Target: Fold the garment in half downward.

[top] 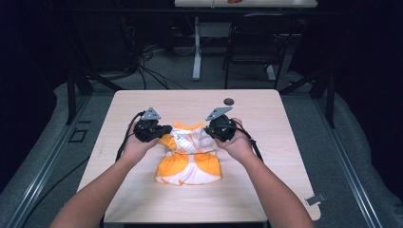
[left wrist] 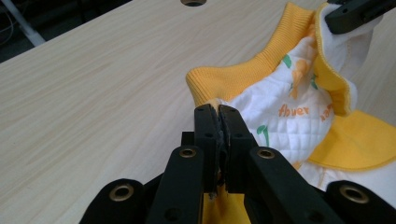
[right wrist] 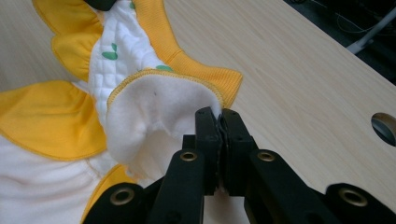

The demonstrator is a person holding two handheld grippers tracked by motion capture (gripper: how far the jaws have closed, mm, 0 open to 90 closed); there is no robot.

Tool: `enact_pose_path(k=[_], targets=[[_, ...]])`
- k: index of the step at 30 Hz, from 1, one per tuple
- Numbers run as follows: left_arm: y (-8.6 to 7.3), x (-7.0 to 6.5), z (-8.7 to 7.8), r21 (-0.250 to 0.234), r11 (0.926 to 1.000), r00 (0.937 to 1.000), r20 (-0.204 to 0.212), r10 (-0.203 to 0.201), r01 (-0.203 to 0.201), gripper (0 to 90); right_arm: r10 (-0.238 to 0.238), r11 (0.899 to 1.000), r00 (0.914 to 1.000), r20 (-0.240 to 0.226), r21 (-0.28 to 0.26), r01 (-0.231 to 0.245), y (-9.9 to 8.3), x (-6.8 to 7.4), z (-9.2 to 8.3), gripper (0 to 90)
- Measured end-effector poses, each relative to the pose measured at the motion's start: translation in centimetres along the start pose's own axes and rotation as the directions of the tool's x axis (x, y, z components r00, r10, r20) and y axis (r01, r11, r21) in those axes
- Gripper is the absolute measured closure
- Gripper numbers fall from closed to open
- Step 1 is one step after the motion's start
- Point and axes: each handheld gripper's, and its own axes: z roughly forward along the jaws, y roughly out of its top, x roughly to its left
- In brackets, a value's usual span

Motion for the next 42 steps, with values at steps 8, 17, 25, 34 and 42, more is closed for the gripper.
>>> enact_pose_path(k=[8, 17, 25, 34, 42], targets=[[-0.7, -0.4, 0.0, 0.013, 0.9999, 0.9998, 0.019, 0.009, -0.009, 87.1, -0.022, 1.0, 0.9997, -0.012, 0.016, 0.022, -0.3, 0.5, -0.2, 87.0], [-1.8, -1.3, -0.1, 0.031, 0.999, 0.9984, 0.049, 0.029, -0.031, 87.1, -0.037, 0.998, 0.9981, -0.048, 0.045, 0.039, -1.4, 1.6, -0.3, 86.7], [-2.6, -2.2, -0.2, 0.041, 0.9984, 0.9968, 0.072, 0.036, -0.039, 86.8, -0.023, 0.998, 0.9973, -0.07, 0.052, 0.027, -2.7, 2.2, -0.4, 86.3], [-4.2, -3.3, -0.4, 0.054, 0.9975, 0.9933, 0.108, 0.039, -0.045, 85.8, -0.002, 0.999, 0.9937, -0.112, 0.04, 0.006, -4.0, 3.3, -0.7, 85.6], [-5.0, -3.8, -0.9, 0.054, 0.9979, 0.9903, 0.136, 0.028, -0.036, 82.4, 0.0, 0.998, 0.9902, -0.14, 0.057, 0.008, -5.1, 4.3, -0.9, 81.7]])
